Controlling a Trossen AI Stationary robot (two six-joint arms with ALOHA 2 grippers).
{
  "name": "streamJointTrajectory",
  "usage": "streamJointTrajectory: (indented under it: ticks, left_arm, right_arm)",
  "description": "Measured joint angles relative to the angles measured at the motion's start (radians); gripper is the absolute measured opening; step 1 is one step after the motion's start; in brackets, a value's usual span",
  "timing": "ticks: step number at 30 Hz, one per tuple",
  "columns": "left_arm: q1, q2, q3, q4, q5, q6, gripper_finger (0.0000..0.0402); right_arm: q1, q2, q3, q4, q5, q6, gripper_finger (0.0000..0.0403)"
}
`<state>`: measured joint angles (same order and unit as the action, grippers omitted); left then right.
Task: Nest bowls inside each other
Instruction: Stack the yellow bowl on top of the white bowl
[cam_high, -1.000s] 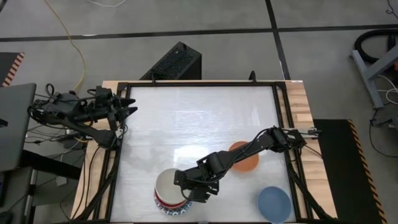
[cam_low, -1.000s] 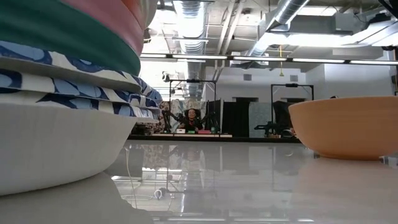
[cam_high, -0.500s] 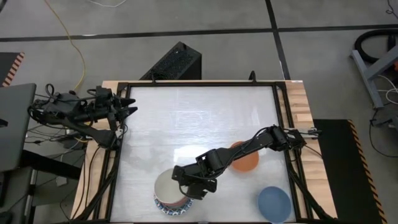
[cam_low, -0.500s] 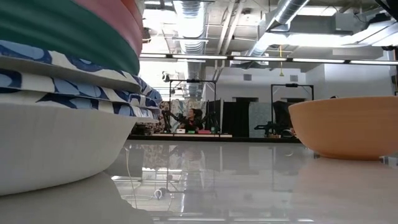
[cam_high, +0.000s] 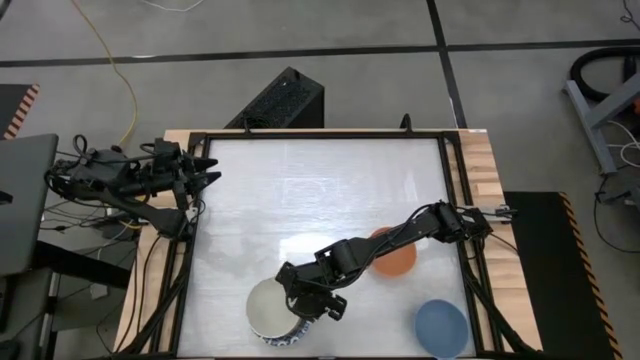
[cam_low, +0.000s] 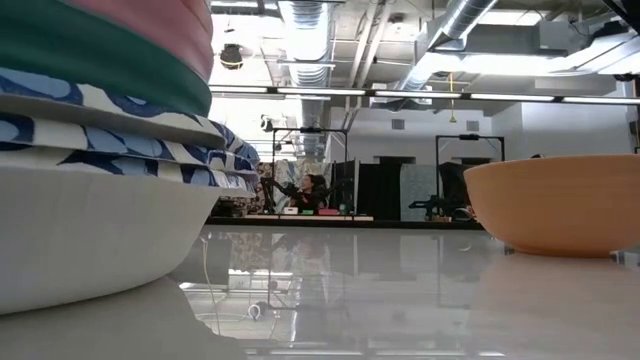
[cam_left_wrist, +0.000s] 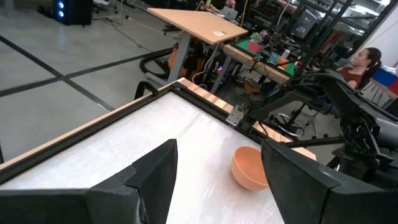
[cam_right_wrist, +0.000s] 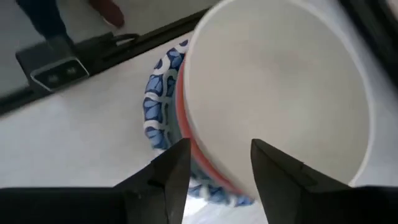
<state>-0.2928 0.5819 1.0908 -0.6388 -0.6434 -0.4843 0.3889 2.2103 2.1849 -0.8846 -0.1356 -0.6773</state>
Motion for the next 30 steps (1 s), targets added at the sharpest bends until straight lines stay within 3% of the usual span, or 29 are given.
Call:
streamJointTrajectory:
  ticks: [9, 12, 16, 20, 23, 30]
  left_arm:
    - [0.000, 0.000, 0.000, -0.001, 0.000, -0.002, 0.0221]
    - [0.000, 0.000, 0.000, -0.003, 0.007, -0.011, 0.0221]
    - [0.000, 0.000, 0.000, -0.011, 0.011, -0.038, 0.0221]
    - [0.000, 0.000, 0.000, -0.014, 0.049, -0.040, 0.0221]
    - [0.000, 0.000, 0.000, -0.024, 0.075, -0.043, 0.0221]
    - [0.000, 0.001, 0.000, -0.031, 0.081, -0.039, 0.0221]
  right_arm:
    - [-0.027, -0.081, 0.000, -0.154, -0.010, 0.535, 0.0178]
    - [-0.037, -0.115, 0.001, -0.328, 0.033, 0.797, 0.0176]
    - [-0.042, -0.128, 0.000, -0.682, 0.122, 1.154, 0.0175]
    - [-0.010, -0.168, -0.081, -0.629, 0.187, 1.313, 0.0176]
    - [0.010, -0.220, -0.168, -0.682, 0.162, 1.436, 0.0176]
    - [0.056, -0.471, -0.616, -0.426, 0.162, 1.725, 0.0179]
